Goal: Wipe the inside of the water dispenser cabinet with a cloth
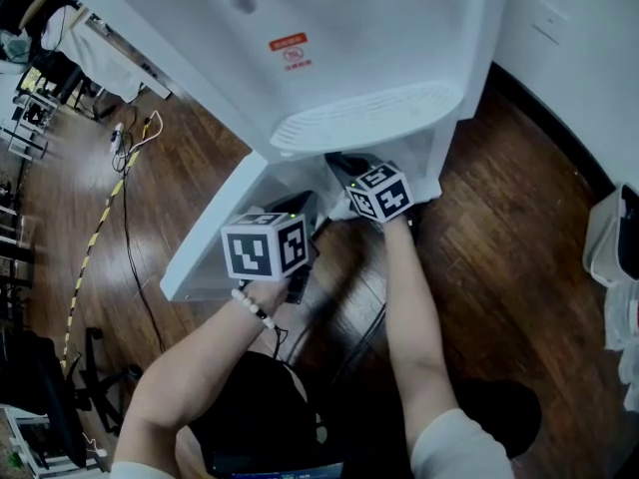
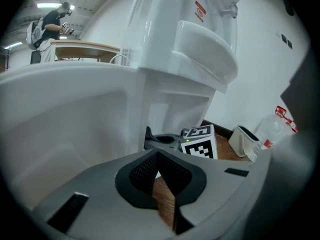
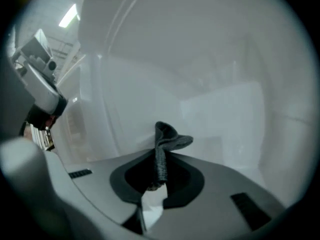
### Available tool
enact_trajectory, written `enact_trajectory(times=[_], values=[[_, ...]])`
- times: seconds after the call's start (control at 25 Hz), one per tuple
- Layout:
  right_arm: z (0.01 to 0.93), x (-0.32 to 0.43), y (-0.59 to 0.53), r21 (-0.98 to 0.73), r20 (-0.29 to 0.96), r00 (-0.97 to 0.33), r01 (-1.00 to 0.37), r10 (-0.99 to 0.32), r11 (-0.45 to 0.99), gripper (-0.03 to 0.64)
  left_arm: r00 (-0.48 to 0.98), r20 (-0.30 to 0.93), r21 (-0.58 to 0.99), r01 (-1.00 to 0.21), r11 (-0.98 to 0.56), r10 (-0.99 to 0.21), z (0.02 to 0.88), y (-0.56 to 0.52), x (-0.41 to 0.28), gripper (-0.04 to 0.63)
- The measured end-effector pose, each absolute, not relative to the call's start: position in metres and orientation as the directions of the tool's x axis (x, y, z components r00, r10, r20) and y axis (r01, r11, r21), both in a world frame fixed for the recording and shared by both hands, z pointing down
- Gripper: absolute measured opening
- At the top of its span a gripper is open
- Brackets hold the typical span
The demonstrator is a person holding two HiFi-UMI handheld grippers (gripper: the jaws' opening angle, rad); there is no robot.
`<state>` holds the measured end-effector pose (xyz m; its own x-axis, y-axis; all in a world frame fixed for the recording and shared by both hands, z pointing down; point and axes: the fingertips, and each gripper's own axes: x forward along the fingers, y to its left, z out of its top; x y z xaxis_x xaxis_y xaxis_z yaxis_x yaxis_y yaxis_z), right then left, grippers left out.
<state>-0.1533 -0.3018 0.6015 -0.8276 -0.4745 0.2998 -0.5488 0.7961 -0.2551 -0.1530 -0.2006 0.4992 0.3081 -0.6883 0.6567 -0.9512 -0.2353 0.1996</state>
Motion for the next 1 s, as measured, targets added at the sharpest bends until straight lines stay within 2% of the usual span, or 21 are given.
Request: enact_trajectory(times=[0.2,0.52,0.6,0.8,1.0], values=[[0.556,-0.154,-0.302,-0.075,0.229,-0.841,-0.517,-0.49,0.853,0.035,0.313,0.656,0.204,-0.95,-0.238,-0.687,0.499,-0.2,-0.15,-0.003],[0.485,-0.16,-0.309,-0.044,-0.029,-0.853,-0.52,-0.521,0.853,0.035,0.309,0.661,0.203,-0.951,-0.233,-0.684,0.501,-0.2,-0.152,-0.003],[0.481,-0.161,-0.314,-0.057,-0.058,-0.842,-0.534,-0.537,0.844,0.035,0.308,0.663,0.2,-0.951,-0.235,-0.682,0.502,-0.2,-0.152,-0.003],[0.501,-0.166,-0.329,-0.098,0.022,-0.826,-0.562,-0.563,0.821,0.034,0.313,0.675,0.207,-0.95,-0.236,-0.668,0.509,-0.198,-0.15,-0.003],[0.566,-0.161,-0.334,-0.142,0.183,-0.79,-0.611,-0.586,0.779,0.034,0.332,0.679,0.225,-0.943,-0.245,-0.654,0.511,-0.198,-0.148,-0.002]])
